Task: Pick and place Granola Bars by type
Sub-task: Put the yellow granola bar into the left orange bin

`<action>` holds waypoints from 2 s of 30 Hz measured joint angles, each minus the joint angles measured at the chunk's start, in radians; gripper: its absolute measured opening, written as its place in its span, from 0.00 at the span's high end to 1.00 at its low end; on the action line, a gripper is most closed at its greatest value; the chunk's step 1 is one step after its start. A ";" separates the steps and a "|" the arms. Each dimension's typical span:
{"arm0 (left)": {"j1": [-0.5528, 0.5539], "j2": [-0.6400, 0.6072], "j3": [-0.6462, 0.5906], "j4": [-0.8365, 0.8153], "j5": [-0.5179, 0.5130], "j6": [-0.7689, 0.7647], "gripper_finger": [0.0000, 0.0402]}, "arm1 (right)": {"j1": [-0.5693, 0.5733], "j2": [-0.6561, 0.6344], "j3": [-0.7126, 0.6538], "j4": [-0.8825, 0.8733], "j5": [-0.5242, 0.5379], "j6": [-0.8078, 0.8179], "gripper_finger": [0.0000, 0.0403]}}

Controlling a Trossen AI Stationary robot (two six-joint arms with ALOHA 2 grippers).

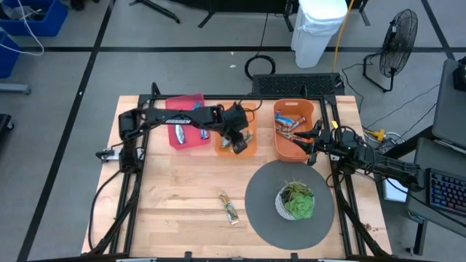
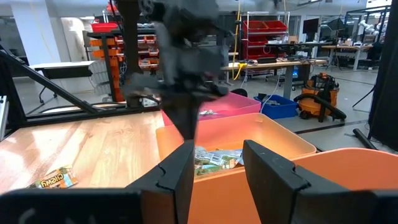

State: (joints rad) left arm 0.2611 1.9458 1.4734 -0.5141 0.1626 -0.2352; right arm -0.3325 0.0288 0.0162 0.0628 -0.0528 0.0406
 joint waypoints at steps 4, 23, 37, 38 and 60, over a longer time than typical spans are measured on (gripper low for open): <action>-0.062 -0.059 0.000 -0.037 -0.010 -0.010 0.94 | 0.000 0.000 0.000 0.000 0.000 0.000 0.68; -0.665 -0.153 0.000 -0.172 -0.262 -0.191 0.94 | 0.000 0.000 0.000 0.000 0.000 0.000 0.68; -0.815 -0.006 0.002 -0.195 -0.558 0.117 0.94 | 0.000 0.003 0.000 -0.006 0.000 0.000 0.68; -0.813 0.010 0.002 -0.198 -0.557 0.142 0.94 | 0.000 0.004 0.000 -0.002 0.000 0.000 0.68; -0.789 0.090 0.002 -0.430 -0.777 0.496 0.79 | 0.000 0.006 0.000 0.000 0.000 0.000 0.68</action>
State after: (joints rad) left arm -0.5278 2.0360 1.4754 -0.9439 -0.6147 0.2610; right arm -0.3321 0.0353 0.0166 0.0624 -0.0532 0.0402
